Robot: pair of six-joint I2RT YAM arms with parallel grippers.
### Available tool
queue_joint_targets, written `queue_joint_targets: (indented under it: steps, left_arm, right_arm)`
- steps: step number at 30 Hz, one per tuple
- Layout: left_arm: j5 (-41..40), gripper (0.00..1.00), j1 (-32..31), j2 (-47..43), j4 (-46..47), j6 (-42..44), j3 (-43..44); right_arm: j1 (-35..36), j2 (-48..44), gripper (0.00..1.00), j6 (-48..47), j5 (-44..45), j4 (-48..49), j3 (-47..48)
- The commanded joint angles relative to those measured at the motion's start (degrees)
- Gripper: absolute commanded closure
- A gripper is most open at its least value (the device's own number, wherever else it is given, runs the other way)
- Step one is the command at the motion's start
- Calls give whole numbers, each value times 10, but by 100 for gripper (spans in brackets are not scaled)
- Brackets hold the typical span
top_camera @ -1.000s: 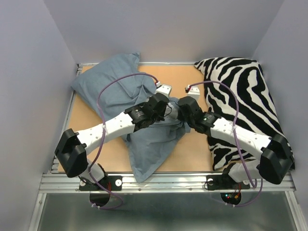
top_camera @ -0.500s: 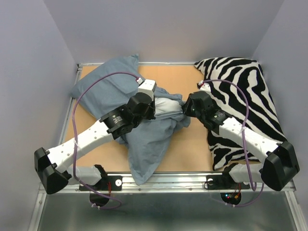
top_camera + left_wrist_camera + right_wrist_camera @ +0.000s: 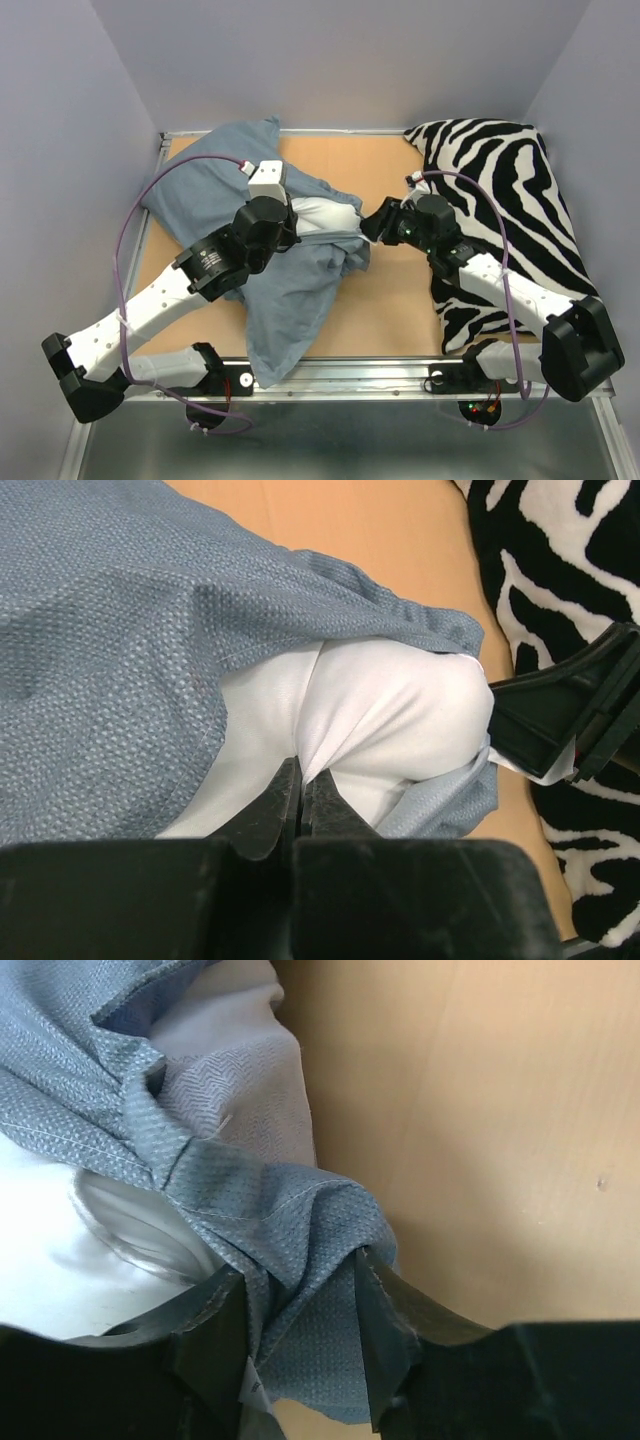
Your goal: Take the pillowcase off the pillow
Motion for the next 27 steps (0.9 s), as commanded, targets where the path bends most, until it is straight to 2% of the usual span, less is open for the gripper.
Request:
queue_joint_targets:
  steps: [1,6,11,13,15,18,23,26,27]
  left_arm:
    - [-117,100,10,-80,61,-22,46]
    - [-164,100,10,-119,57,-27,47]
    - [-167,100,10,-121,90,-22,53]
    - [-170,100,10,-102,125,-18,55]
    - [-180,100,10,-76,184,-13,42]
    - [-188,100,13,-16,238,-14,51]
    - [-170,100,43,90,285,-20,108]
    - [-151,100,58,143,291,-27,131]
    - [-150,100,61,162,293,-26,132]
  right_arm:
    - [-42,7,51,5,-47,29,-35]
    - [-61,12,45,15,-74,52,-55]
    - [-62,15,46,24,-104,78,-70]
    - [-60,10,49,42,-147,125,-92]
    - [-42,-7,53,49,-151,138,-102]
    - [9,-34,54,24,-105,100,-100]
    - [45,-70,59,35,-71,64,-119]
    - [47,-95,42,25,-3,13,-137]
    - [46,-105,32,24,25,-10,-140]
